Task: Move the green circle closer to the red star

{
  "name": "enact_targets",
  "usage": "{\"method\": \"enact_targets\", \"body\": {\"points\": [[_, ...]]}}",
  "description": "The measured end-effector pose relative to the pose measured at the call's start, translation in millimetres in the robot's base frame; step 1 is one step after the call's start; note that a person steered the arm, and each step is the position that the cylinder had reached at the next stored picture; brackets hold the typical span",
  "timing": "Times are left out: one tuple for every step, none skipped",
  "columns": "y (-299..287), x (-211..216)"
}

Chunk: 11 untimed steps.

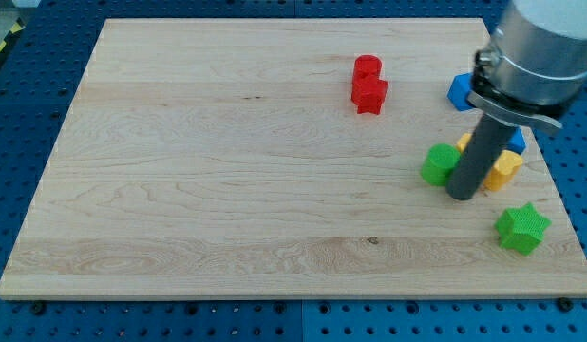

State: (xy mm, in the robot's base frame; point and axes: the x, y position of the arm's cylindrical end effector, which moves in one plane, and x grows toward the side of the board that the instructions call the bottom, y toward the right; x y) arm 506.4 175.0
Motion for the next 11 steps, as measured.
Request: {"method": "enact_targets", "body": {"points": [[-22.5, -17.8], [-32.8, -35.5], [-34.2, -53.0], [-34.5, -48.9], [-34.3, -41.8], [-34.3, -59.4], [-34.3, -68.2], [-34.0, -68.4], [-22.5, -68.4], [-3.8, -68.4], [9.1, -68.3]]}}
